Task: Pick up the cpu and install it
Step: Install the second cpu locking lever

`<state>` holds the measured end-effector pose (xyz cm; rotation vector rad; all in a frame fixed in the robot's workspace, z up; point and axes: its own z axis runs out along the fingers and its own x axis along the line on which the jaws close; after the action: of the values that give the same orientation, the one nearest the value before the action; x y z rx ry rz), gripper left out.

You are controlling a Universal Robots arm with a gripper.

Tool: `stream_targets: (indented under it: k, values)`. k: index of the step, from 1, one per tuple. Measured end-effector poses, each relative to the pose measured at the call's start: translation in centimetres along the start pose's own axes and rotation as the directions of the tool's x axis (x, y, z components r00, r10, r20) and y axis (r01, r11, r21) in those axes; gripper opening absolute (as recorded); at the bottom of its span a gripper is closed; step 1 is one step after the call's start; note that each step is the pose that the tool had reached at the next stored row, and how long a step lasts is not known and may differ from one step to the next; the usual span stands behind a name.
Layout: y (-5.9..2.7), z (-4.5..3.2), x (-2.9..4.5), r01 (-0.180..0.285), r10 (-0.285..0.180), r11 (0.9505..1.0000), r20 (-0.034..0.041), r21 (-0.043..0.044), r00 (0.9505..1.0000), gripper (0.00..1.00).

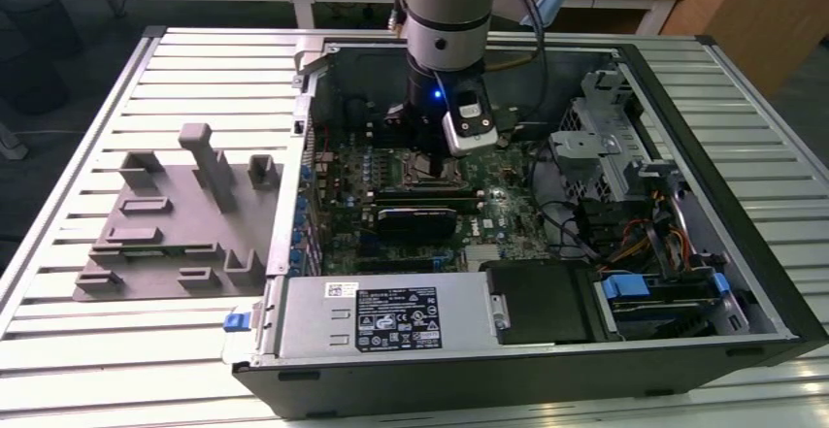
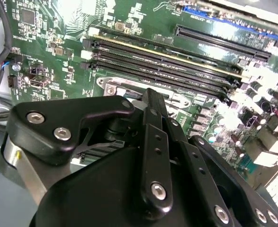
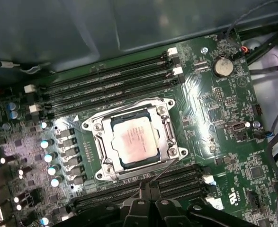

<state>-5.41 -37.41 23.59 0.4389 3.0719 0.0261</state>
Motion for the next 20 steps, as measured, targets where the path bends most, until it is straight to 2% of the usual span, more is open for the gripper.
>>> stream_targets:
  k: [3,9,13,15,20]
  values:
    - [-0.05,0.1,-0.01,0.028,-0.028,0.9996,0.0029,-0.0023,0.9996,0.11]
    - [-0.18,0.38,0.07,0.061,-0.061,0.9981,0.0136,-0.0097,0.9981,0.11]
    - [-0.69,0.52,0.81,0.063,-0.063,0.9979,0.015,-0.0147,0.9979,0.11]
    - [-0.9,0.56,1.28,0.063,-0.062,0.9976,0.0127,-0.0292,0.998,0.11]
    - [-1.5,0.68,1.75,0.06,-0.06,0.9949,0.0014,-0.0811,0.9982,0.11]
